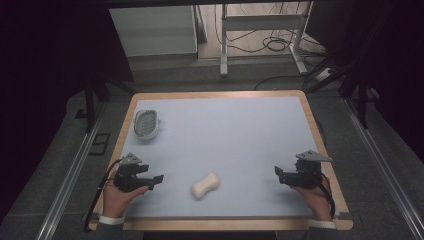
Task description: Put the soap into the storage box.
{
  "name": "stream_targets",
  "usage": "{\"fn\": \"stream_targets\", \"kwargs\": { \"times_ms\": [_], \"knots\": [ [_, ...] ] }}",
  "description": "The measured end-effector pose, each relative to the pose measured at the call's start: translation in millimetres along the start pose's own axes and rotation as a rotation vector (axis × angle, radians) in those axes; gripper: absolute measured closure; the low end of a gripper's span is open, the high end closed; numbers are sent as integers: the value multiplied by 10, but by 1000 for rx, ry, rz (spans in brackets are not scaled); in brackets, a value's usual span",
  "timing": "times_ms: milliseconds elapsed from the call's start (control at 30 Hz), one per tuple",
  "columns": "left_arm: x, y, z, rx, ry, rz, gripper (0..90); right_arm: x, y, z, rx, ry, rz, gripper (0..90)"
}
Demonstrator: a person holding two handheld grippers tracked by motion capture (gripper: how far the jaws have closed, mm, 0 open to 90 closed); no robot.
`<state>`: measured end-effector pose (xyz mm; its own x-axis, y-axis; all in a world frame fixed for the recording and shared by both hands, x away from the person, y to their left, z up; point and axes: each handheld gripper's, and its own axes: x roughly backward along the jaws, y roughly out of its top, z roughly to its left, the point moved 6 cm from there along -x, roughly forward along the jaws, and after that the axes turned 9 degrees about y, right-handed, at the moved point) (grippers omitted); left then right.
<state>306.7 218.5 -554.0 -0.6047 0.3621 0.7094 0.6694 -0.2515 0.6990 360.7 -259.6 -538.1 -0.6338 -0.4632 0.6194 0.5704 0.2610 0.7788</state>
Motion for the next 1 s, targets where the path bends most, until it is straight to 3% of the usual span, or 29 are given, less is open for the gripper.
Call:
{"fn": "stream_targets", "kwargs": {
  "times_ms": [133, 367, 467, 767, 867, 1000],
  "knots": [
    [58, -17, 1, -1, 12, -12, 231, 42, 40, 44, 23, 3, -30, 80],
    [27, -39, -4, -10, 41, -8, 231, 38, 44, 33, 35, 10, -23, 114],
    [28, -39, -16, -10, 35, -10, 231, 23, 18, 14, 35, -5, -1, 115],
    [98, -30, -7, 1, 37, -32, 224, 63, 11, 11, 22, -6, -14, 115],
    [146, -14, -7, 8, 47, -62, 233, 78, 12, 0, 23, -16, -28, 115],
    [245, 47, -101, -14, 25, -85, 241, 81, 10, -5, 21, -20, -29, 115]
  ]
}}
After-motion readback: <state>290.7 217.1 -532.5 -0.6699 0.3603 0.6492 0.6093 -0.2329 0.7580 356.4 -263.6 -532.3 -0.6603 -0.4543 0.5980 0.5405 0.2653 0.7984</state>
